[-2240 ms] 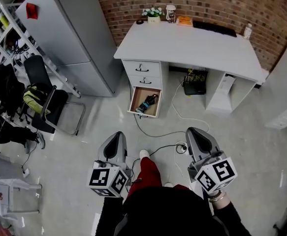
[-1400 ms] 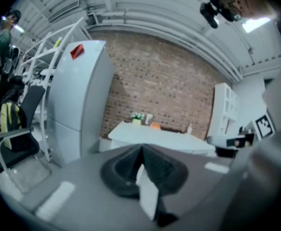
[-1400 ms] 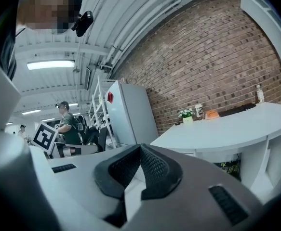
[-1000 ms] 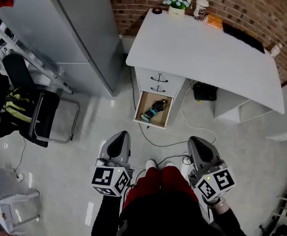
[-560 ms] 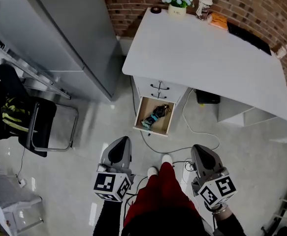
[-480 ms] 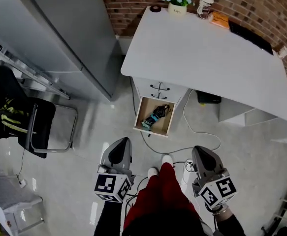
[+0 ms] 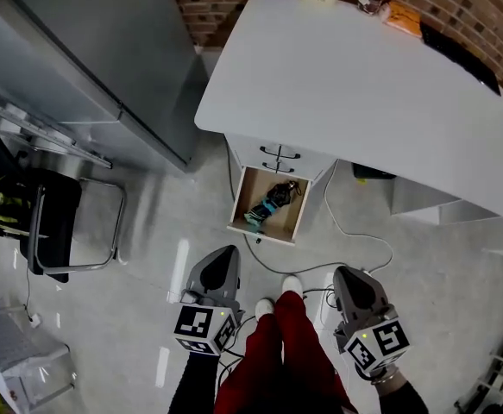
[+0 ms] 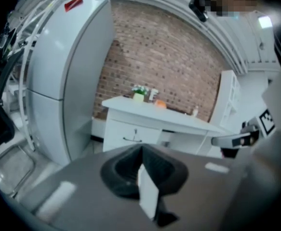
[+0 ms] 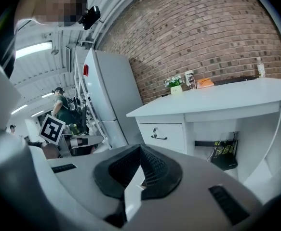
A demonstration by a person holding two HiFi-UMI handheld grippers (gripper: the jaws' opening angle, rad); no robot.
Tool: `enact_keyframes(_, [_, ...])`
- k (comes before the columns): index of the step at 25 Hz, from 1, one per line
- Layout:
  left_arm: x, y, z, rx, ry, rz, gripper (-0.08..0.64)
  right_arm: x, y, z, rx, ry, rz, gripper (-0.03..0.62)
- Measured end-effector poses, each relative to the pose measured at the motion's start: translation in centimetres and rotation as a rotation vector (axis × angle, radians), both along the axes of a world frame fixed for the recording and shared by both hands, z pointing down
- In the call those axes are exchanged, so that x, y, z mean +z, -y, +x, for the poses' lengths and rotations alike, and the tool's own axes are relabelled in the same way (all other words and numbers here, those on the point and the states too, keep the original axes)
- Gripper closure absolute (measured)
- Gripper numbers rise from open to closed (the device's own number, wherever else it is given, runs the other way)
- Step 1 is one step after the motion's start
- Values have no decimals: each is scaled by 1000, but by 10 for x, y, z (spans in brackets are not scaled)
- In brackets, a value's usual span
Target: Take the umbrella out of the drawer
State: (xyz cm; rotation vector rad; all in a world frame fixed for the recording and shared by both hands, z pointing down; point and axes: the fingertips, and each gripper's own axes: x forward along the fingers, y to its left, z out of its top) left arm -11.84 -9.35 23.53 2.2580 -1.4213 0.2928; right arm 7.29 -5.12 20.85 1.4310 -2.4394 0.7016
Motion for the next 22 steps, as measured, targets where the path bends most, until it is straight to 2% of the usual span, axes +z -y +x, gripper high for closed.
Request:
enact_keyframes(3, [37,9,7,36,15,2,557,28,11,-3,-10,-6,14,594])
enact_keyframes(8, [106,19,19,61,0,-28,557,81,28,0,-6,-7,36,594])
enact_keyframes(12, [150,35,29,92,-2,-4,557,127,41,3,-7,-16,51,595])
enact_keyframes(17, [214,50,37,128,35,7,557,188,56,8,-7,-25,72,595])
enact_keyframes(22, [277,71,38,159,90,58,557,255,82,16,-20,-46,109,595])
